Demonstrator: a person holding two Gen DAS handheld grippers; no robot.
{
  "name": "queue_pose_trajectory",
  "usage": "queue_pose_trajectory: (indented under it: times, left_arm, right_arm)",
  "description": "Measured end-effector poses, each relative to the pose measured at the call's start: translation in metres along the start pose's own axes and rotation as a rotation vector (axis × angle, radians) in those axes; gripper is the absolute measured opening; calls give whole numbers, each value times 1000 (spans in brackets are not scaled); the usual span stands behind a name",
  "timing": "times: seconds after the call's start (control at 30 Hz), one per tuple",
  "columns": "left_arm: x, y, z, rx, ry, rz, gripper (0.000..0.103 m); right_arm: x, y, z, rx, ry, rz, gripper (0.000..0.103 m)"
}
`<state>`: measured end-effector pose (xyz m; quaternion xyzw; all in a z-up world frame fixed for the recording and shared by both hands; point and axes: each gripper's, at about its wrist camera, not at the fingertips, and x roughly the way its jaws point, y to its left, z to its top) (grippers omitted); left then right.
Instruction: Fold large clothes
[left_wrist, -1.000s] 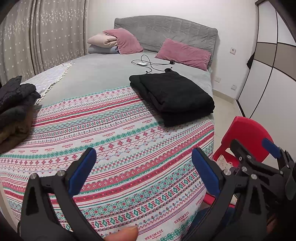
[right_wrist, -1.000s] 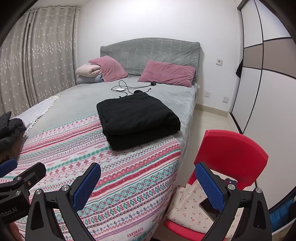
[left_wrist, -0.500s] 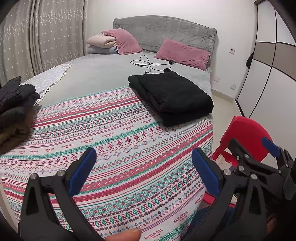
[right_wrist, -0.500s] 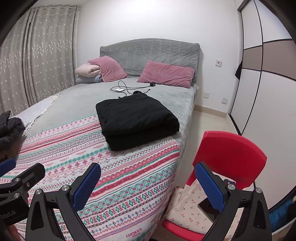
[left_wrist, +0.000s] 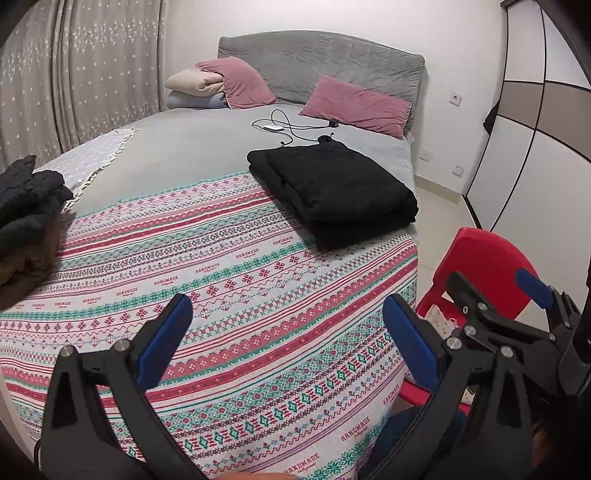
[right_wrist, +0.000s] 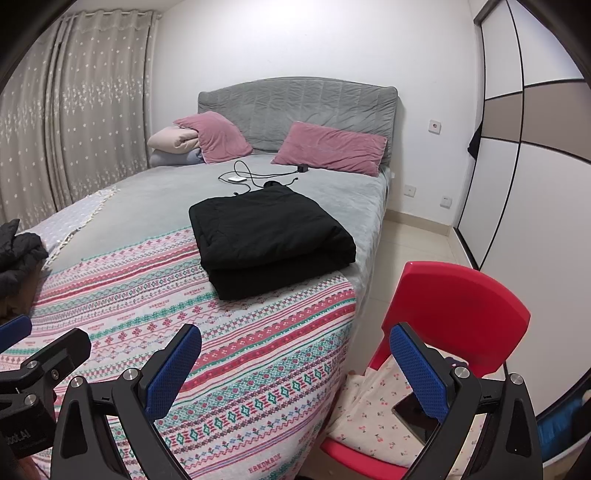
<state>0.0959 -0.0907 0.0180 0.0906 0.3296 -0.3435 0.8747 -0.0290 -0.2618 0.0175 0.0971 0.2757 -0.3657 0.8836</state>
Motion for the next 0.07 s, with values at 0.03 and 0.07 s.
queue_pose_trajectory:
  times: [0.03, 0.07]
  left_arm:
    - [0, 0, 0, 0, 0, -2, 102]
    - [0, -1, 0, 0, 0, -7, 102]
  right_arm:
    - [0, 0, 0, 0, 0, 0, 103]
    - [0, 0, 0, -1, 0, -2, 103]
